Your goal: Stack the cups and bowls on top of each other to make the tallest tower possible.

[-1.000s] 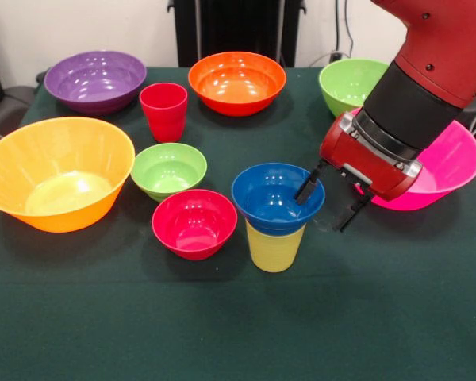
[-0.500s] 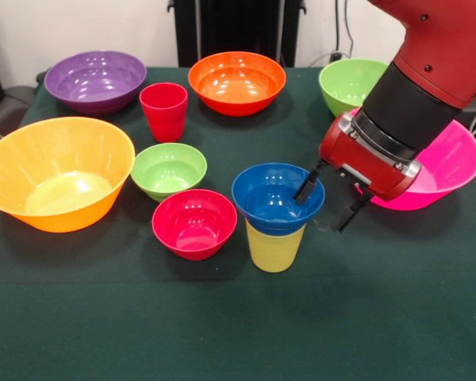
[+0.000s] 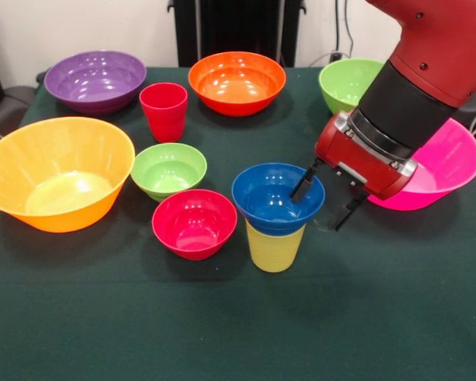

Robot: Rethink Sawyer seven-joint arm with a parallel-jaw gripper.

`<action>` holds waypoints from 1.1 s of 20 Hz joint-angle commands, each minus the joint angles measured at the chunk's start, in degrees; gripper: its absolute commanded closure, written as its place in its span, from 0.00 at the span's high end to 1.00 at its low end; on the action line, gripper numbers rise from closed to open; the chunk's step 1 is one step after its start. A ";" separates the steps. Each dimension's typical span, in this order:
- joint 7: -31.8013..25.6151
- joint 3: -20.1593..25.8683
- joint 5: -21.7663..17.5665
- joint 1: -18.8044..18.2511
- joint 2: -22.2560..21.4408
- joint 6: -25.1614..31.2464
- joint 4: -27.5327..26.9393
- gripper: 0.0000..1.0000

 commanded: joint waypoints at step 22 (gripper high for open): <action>-0.04 8.29 -1.97 -5.42 -11.20 19.05 -4.60 1.00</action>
